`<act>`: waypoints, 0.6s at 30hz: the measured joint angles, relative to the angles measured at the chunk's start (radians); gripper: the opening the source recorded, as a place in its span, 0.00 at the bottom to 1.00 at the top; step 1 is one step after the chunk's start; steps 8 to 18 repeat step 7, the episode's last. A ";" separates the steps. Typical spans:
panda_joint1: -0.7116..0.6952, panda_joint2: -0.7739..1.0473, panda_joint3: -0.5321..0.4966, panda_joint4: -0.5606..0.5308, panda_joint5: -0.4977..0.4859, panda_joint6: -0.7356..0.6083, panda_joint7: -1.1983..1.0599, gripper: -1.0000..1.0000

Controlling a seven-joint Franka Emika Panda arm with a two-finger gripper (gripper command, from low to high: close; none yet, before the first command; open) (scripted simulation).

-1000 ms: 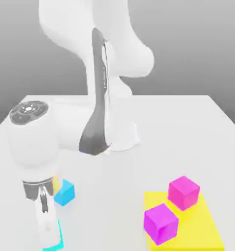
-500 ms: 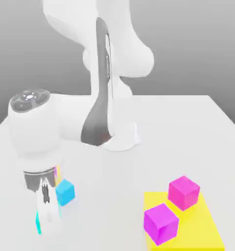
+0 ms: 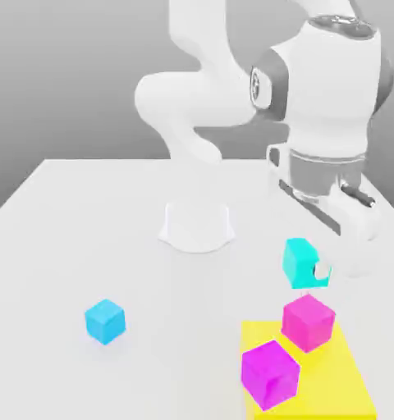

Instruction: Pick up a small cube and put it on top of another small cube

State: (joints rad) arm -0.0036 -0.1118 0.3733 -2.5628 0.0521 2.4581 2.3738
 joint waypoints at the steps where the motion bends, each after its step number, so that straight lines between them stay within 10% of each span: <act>1: -0.002 0.022 0.003 -0.006 -0.013 0.026 0.012 0.00; 3: -0.003 0.070 0.006 -0.018 -0.037 0.084 0.032 0.00; 4: -0.004 0.094 0.008 -0.024 -0.047 0.113 0.040 1.00; 18: -0.003 0.094 0.008 -0.024 -0.047 0.113 0.040 1.00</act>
